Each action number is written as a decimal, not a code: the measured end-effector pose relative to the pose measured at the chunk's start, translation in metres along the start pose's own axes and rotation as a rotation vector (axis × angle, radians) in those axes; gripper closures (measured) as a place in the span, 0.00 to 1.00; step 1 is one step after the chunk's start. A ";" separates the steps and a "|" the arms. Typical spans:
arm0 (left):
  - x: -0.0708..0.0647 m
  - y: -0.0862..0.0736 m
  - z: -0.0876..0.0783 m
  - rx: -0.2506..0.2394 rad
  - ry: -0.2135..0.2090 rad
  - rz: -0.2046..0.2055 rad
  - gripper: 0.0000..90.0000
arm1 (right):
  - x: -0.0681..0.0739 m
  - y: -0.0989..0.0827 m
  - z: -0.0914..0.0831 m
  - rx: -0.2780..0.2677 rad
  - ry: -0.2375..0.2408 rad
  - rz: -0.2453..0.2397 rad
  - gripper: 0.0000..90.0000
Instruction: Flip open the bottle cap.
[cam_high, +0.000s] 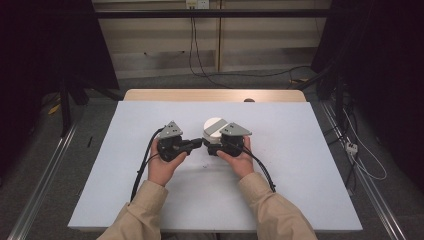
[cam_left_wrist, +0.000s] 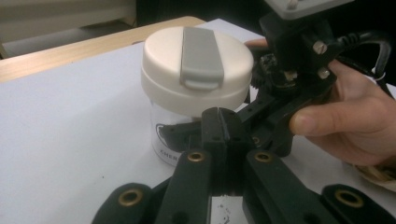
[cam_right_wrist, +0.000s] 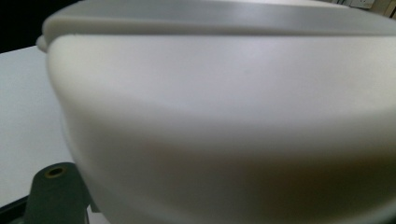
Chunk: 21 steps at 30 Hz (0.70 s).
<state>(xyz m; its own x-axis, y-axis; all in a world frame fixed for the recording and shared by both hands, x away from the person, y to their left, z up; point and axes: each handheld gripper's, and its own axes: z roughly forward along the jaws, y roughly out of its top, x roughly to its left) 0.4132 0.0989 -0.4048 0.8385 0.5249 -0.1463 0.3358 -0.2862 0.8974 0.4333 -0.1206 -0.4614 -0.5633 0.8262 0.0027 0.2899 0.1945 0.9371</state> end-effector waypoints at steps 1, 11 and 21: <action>0.000 0.000 0.001 0.006 0.002 0.003 1.00 | 0.000 0.000 0.000 0.001 0.000 0.000 0.21; 0.002 0.005 0.008 0.018 0.019 0.012 1.00 | 0.000 0.000 0.000 0.004 -0.001 0.000 0.21; 0.004 0.008 0.014 0.047 0.038 0.013 1.00 | 0.000 0.000 0.000 0.003 -0.001 -0.001 0.21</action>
<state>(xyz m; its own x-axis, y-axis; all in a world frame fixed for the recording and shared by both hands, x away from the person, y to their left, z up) 0.4254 0.0871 -0.4040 0.8263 0.5508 -0.1175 0.3453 -0.3307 0.8783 0.4332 -0.1206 -0.4613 -0.5629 0.8265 0.0018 0.2917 0.1967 0.9361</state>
